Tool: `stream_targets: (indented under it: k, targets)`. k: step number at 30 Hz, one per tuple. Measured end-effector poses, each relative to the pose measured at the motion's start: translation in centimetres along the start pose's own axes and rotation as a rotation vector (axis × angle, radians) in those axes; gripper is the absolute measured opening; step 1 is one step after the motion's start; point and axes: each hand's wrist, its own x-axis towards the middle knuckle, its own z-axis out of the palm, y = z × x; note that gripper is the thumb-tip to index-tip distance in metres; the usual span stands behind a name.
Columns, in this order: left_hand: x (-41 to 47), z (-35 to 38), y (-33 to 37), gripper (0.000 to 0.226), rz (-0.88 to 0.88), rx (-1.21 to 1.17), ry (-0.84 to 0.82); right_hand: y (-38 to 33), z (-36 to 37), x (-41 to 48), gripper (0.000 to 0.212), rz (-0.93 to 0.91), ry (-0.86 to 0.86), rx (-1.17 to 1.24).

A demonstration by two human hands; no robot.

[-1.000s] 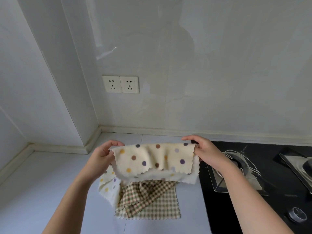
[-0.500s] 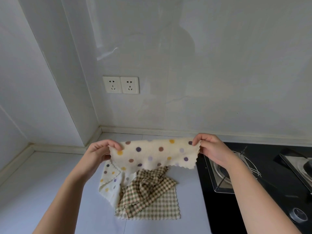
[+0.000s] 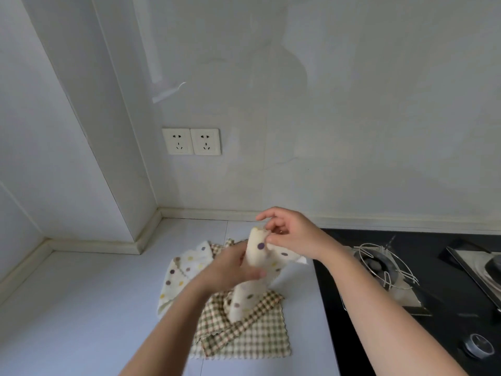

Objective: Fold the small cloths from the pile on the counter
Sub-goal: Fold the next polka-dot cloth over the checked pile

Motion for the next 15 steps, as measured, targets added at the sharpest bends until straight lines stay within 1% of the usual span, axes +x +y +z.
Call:
stream_targets:
  k: [1, 2, 3, 4, 6, 8, 11, 12, 13, 15]
  targets:
    - [0.5, 1.1, 0.3, 0.019, -0.002, -0.053, 0.079, -0.2, 0.1, 0.1, 0.037, 0.000, 0.013, -0.017]
    - [0.7, 1.7, 0.7, 0.012, -0.014, -0.130, 0.133, -0.2, -0.2, 0.1, 0.035, 0.014, 0.029, -0.033]
    - [0.8, 2.0, 0.9, 0.010, -0.021, -0.233, 0.155, 0.0, -0.7, -0.1, 0.034, 0.039, 0.037, -0.031]
    - [0.8, 1.9, 0.9, 0.012, -0.020, -0.327, 0.154, 0.5, -1.2, -0.4, 0.034, 0.076, 0.034, -0.030]
    - [0.4, 1.4, 1.0, 0.022, -0.011, -0.415, 0.123, 1.5, -2.1, -1.3, 0.032, 0.149, -0.004, -0.033]
    - [0.0, 1.1, 1.0, 0.027, -0.016, -0.448, 0.081, 2.5, -2.2, -1.9, 0.026, 0.181, -0.011, -0.050]
    - [-0.5, 1.0, 0.7, 0.030, -0.035, -0.436, 0.033, 2.9, -1.5, -2.2, 0.007, 0.171, 0.047, -0.016]
    - [-0.7, 0.9, 0.8, 0.029, -0.021, -0.434, 0.023, 2.8, -1.3, -2.2, 0.011, 0.162, 0.054, 0.000]
    - [-0.8, 0.9, 0.9, 0.029, 0.001, -0.448, 0.032, 2.6, -1.1, -2.1, 0.014, 0.148, 0.054, 0.011]
    - [-1.1, 0.8, 1.4, 0.025, 0.034, -0.500, 0.125, 2.3, -0.8, -2.1, 0.012, 0.121, 0.049, 0.028]
